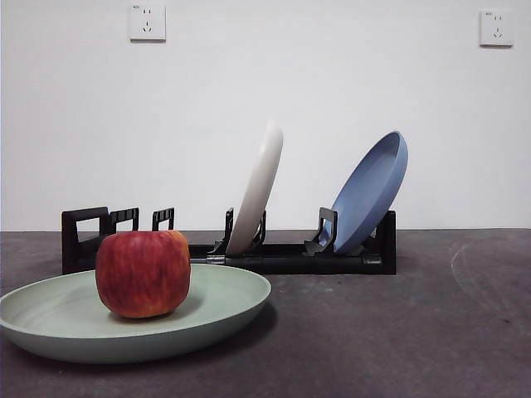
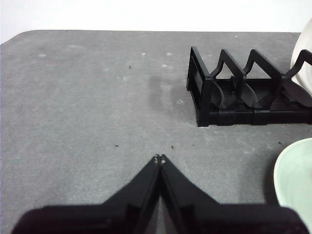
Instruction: Take the green plate from the plate rack,put the plate on the table,take the apple from the table,put the apple in the plate
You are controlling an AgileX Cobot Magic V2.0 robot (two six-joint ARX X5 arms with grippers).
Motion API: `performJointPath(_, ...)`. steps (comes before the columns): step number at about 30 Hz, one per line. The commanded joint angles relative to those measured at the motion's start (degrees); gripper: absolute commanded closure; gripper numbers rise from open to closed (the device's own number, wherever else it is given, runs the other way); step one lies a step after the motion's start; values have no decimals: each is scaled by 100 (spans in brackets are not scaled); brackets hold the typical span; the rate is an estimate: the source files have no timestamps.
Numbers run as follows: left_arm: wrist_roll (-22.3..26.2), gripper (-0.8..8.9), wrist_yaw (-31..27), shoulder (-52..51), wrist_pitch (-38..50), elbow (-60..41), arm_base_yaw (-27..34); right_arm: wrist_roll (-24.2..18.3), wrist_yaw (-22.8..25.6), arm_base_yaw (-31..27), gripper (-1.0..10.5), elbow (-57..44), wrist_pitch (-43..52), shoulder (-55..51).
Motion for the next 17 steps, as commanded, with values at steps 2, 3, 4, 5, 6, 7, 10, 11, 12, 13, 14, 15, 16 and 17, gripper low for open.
performJointPath(2,68,817,-13,-2,46,-26,7,-63,-28,-319,946,-1746,1174,-767)
performJointPath(3,66,817,-13,-2,46,-26,7,-66,-20,-350,946,-2090,1464,-964)
performJointPath(4,68,817,-13,-2,46,-26,7,-66,17,-376,946,-2424,1749,-1178)
performJointPath(5,66,817,-13,0,46,-26,7,-63,98,-382,946,-2787,2063,-1436)
performJointPath(6,68,817,-13,0,46,-26,7,-63,223,-380,946,-3121,2326,-1694)
performJointPath(7,66,817,-13,0,44,-26,7,-59,295,-380,946,-3381,2505,-1902)
performJointPath(10,66,817,-13,0,46,-26,7,-31,389,-380,946,-4061,2710,-2614)
performJointPath(11,68,817,-13,0,46,-26,7,2,431,-380,946,-4247,2693,-2844)
performJointPath(12,68,817,-13,0,46,-26,7,9,444,-380,946,-4415,2653,-3049)
performJointPath(13,68,817,-13,0,44,-26,7,26,442,-380,946,-4553,2636,-3215)
performJointPath(14,68,817,-13,0,44,-26,7,103,442,-380,946,-4693,2586,-3397)
performJointPath(15,68,817,-15,0,44,-26,7,131,468,-382,946,-4675,2229,-3558)
performJointPath(16,66,817,-13,0,44,-26,7,140,474,-380,946,-4677,2004,-3676)
performJointPath(17,68,817,-13,0,50,-26,9,138,498,-380,946,-4677,1805,-3786)
